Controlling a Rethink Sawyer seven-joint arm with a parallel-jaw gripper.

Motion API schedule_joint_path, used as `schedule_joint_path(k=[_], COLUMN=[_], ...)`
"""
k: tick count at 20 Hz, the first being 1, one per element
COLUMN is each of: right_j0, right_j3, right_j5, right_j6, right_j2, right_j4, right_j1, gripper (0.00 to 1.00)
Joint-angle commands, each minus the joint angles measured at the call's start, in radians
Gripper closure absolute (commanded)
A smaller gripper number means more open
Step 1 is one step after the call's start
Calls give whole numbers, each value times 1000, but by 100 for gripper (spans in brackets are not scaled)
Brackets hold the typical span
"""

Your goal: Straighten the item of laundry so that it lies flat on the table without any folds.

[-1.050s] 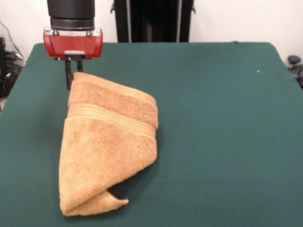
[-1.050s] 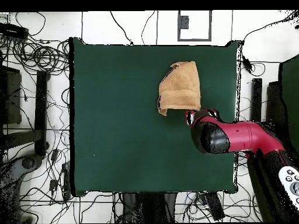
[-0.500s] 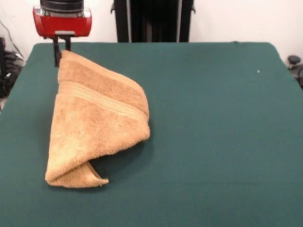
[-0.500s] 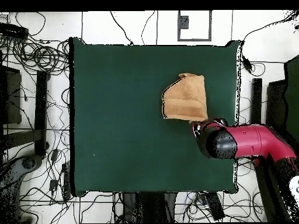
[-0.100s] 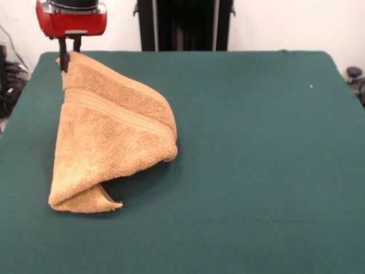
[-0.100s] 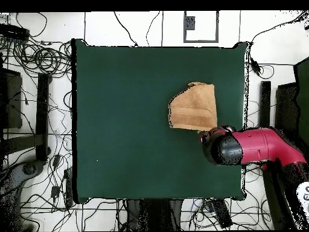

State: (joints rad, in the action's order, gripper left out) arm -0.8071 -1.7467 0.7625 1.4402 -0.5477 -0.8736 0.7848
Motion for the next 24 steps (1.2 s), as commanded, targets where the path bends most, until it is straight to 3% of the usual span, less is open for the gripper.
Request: schedule_joint_path(k=[1,17,24], right_j0=[79,102,148], right_j3=[-25,-20,-15], right_j5=[184,426,546], right_j6=[-301,-420,-431], right_j2=[6,7,58], right_j4=[-72,-93,-194], right_j1=[-35,-10,13], gripper=[100,100,100])
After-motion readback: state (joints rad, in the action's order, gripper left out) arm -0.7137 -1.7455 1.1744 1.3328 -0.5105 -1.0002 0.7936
